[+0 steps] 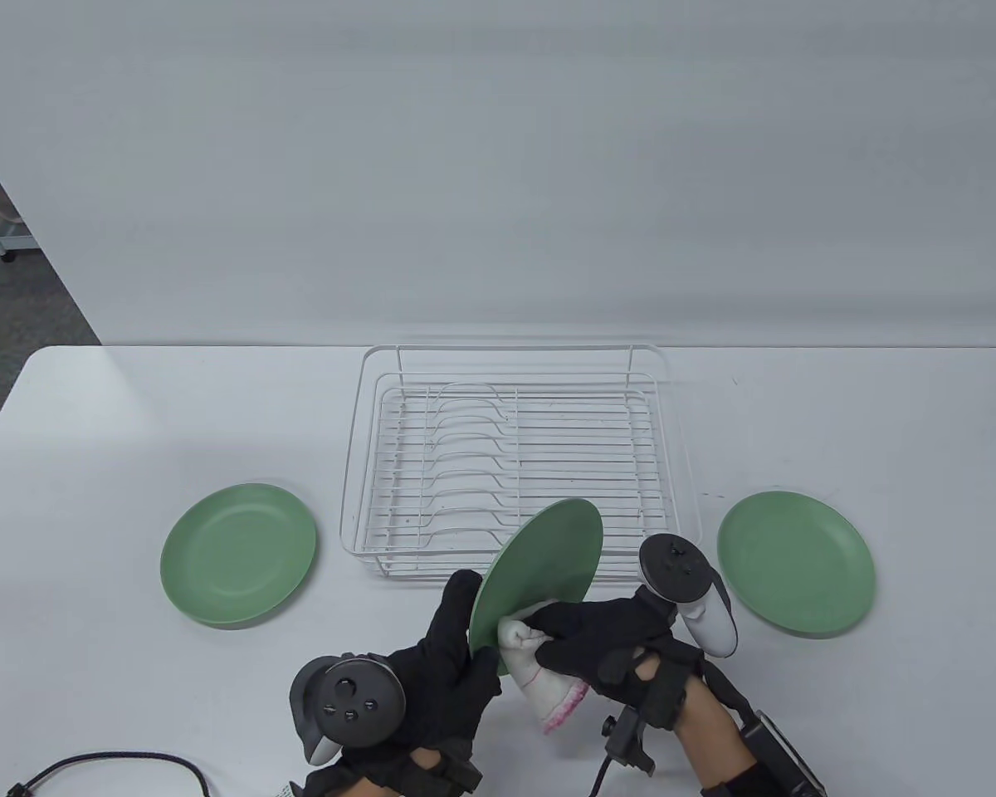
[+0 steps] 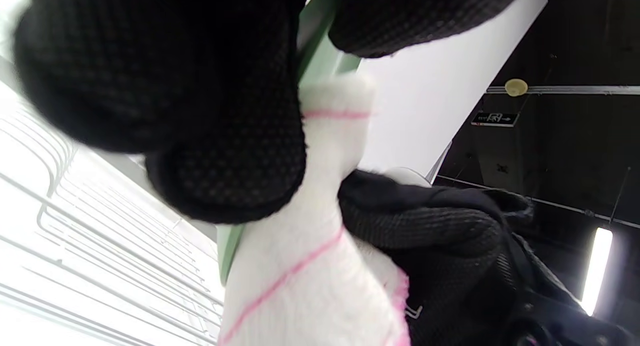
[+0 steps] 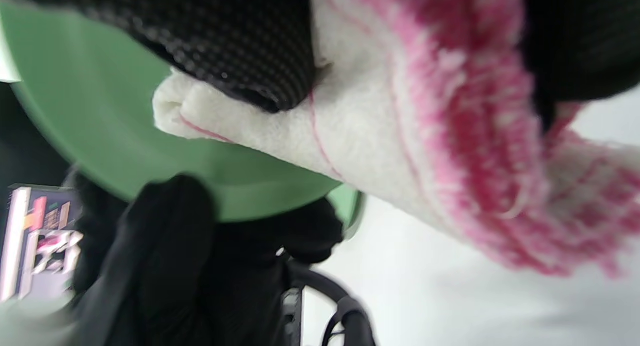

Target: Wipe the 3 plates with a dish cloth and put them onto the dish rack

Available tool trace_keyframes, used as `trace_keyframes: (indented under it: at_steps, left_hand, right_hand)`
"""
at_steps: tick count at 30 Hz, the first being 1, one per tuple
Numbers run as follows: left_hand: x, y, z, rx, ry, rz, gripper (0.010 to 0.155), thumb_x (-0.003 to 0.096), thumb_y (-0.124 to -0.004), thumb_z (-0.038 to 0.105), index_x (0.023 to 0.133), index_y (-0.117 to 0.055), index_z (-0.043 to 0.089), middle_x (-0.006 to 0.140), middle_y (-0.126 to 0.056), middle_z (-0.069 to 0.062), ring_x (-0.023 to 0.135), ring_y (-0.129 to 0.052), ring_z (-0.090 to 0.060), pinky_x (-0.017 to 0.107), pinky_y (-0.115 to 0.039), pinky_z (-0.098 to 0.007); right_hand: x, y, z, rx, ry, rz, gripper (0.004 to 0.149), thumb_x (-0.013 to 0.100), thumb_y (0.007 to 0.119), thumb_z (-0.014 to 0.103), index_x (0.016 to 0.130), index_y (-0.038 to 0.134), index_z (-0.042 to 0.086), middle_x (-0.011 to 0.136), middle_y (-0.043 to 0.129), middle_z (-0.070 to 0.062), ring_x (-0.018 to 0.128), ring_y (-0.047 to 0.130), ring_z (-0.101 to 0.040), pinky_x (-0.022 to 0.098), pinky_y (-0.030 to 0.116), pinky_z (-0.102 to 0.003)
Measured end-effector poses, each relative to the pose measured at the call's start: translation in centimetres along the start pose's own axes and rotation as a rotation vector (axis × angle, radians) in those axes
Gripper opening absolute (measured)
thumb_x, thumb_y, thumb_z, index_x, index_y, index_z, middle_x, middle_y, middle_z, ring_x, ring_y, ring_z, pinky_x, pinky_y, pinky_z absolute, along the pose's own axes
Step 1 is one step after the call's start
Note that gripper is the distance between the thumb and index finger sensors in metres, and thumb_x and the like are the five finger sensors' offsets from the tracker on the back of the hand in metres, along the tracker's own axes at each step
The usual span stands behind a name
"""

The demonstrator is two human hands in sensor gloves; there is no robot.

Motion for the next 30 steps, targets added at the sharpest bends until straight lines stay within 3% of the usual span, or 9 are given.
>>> trace_keyframes:
  at_steps: [6,12,15,23,30]
  left_hand:
    - [-0.1,-0.2,0.3,0.044,-0.013,-0.014,0.078,0.0467,-0.077,0.03,0.106,-0.029,0.014,0.096,-0.066,-0.021,0.028,-0.114,-0.031,0.017,-0.099,-0.043]
    - [-0.1,-1.0,0.3,0.036,-0.012,-0.071,0.079,0.0468,-0.077,0.032,0.105,-0.027,0.013,0.096,-0.065,-0.021,0.027,-0.115,-0.03,0.017,-0.1,-0.042]
    - [0.0,-1.5,0.1,0.012,-0.001,-0.114,0.079,0.0469,-0.076,0.032,0.105,-0.027,0.011,0.095,-0.065,-0.022,0.028,-0.115,-0.029,0.017,-0.1,-0.041]
    - [0.1,-3.2,-0.4,-0.05,0.005,-0.232,0.08,0.0489,-0.074,0.032,0.106,-0.022,0.012,0.1,-0.06,-0.021,0.036,-0.115,-0.029,0.023,-0.1,-0.041]
    - [0.1,-3.6,-0.3,-0.061,0.008,-0.237,0.083,0.046,-0.073,0.032,0.106,-0.019,0.013,0.102,-0.057,-0.021,0.043,-0.115,-0.028,0.029,-0.1,-0.041]
  right_hand:
    - [-0.8,-3.5,-1.8,0.001,0.068,-0.222,0.045,0.035,0.09,0.028,0.078,0.09,0.016,0.067,0.097,-0.019,0.045,0.097,-0.046,0.03,0.084,-0.057]
    - [-2.2,-6.3,-1.4,0.126,-0.055,-0.433,0.046,0.036,0.089,0.029,0.08,0.089,0.015,0.069,0.096,-0.02,0.049,0.097,-0.046,0.034,0.084,-0.057]
    - [-2.8,-7.0,-0.8,0.21,-0.172,-0.475,0.046,0.036,0.089,0.029,0.081,0.088,0.016,0.071,0.096,-0.02,0.053,0.096,-0.046,0.036,0.084,-0.058]
    - [-2.9,-5.5,2.0,0.336,-0.414,-0.343,0.049,0.037,0.088,0.03,0.084,0.085,0.019,0.079,0.092,-0.018,0.06,0.093,-0.046,0.042,0.083,-0.058]
    - [-2.2,-1.9,3.7,0.34,-0.464,-0.121,0.049,0.036,0.088,0.031,0.084,0.085,0.02,0.079,0.093,-0.017,0.059,0.094,-0.044,0.042,0.084,-0.057]
Point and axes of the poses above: the tracker on the back of each hand, its own z axis roughly to the thumb side, its own x axis roughly from the wrist to the fingertips, y = z × x, the point moved 5 cm from there along x, roughly from the wrist to the fingertips
